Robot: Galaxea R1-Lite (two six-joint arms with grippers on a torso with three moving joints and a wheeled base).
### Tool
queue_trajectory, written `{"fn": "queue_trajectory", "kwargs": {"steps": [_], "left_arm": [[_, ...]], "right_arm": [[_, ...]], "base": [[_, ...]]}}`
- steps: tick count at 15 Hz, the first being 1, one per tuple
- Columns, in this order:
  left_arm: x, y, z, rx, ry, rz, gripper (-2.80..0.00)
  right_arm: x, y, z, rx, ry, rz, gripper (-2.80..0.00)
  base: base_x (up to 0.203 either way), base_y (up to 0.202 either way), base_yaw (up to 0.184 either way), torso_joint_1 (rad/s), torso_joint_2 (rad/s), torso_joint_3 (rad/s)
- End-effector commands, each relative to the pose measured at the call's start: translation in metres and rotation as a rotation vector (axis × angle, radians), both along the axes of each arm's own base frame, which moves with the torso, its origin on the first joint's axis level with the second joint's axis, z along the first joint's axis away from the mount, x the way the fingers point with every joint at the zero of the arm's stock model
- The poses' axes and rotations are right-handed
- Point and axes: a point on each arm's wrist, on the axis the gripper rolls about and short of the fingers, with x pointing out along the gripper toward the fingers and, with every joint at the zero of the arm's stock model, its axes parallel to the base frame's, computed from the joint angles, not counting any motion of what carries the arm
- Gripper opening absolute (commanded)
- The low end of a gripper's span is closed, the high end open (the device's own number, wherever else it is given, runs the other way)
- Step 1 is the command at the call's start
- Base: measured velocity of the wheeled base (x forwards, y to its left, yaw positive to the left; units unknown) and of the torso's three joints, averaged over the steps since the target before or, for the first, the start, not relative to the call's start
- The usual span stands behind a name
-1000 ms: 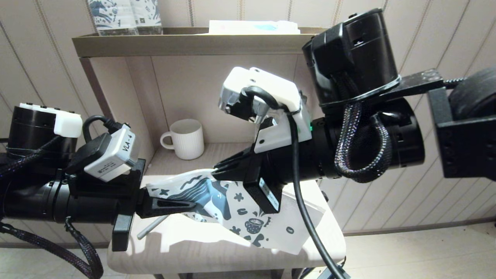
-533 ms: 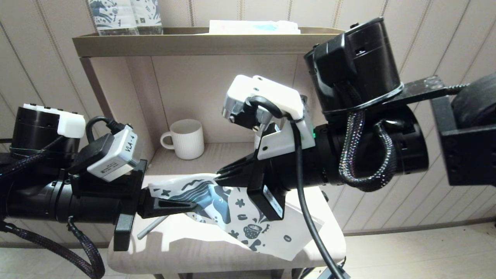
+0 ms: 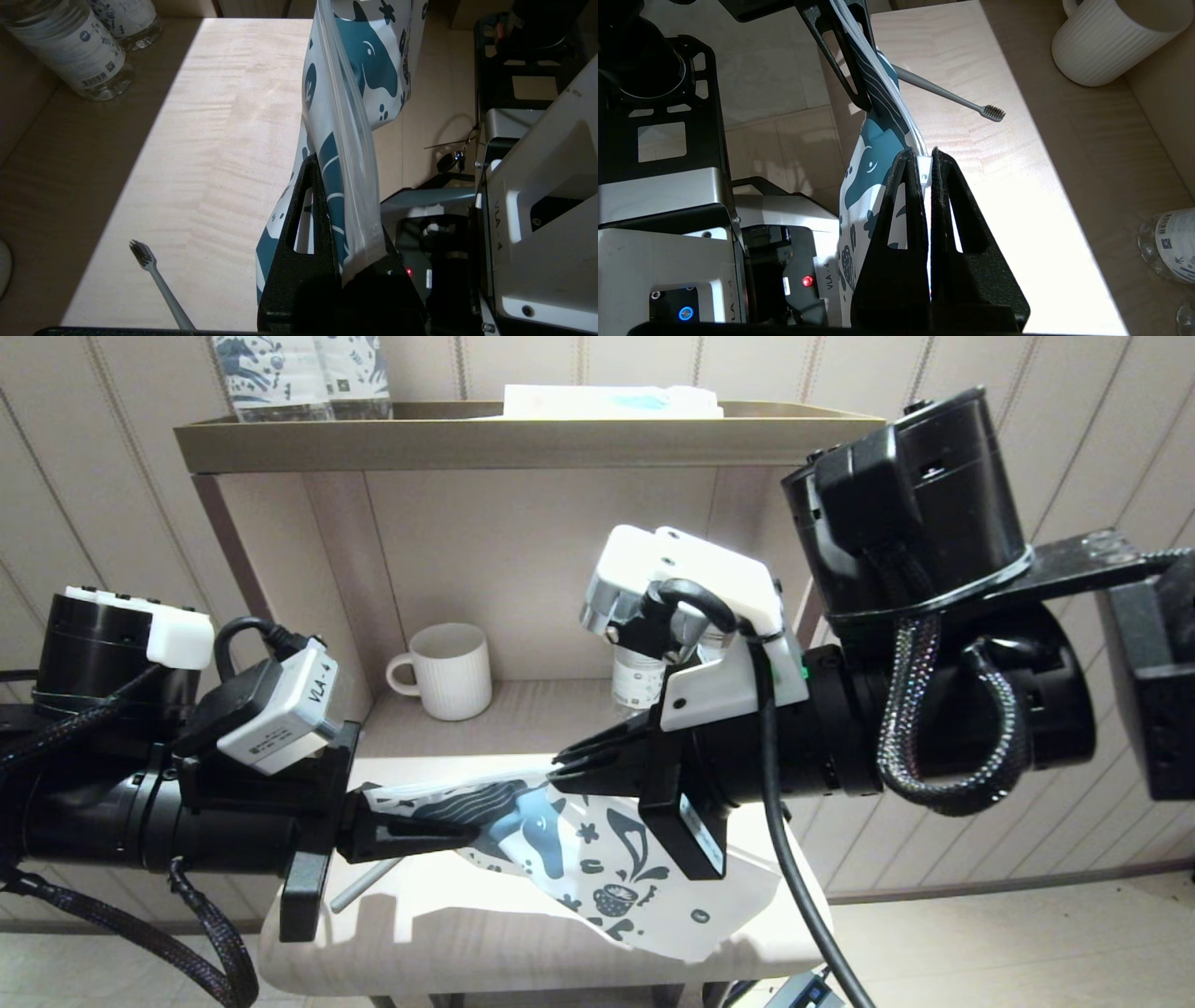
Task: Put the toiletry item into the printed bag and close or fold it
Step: Open the storage bag
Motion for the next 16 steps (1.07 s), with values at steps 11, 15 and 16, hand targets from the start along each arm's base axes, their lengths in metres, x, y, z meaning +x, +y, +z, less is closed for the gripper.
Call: {"fn": "queue_trajectory", "kwargs": {"steps": [11,15,16], "left_arm": [[0.001,-0.001,0.000,-0.002,0.001,-0.005,-2.80],[0.001,-0.001,-0.001,-0.001,0.004,-0.005,-2.80],[0.001,-0.001,-0.001,-0.001,0.002,-0.005,-2.80]], "right_arm": [[-0.013,-0.040,-0.011,-0.027,0.027,-0.054,-2.80],[-0.019,-0.062,-0.018,-0.033,0.049,-0.086,-2.80],[-0.022,-0.067,-0.020,-0.035,0.054,-0.090,-2.80]], "base": [[0.000,0.000,0.000,0.000,0.00,0.000],[0.000,0.000,0.000,0.000,0.00,0.000],[0.000,0.000,0.000,0.000,0.00,0.000]]}}
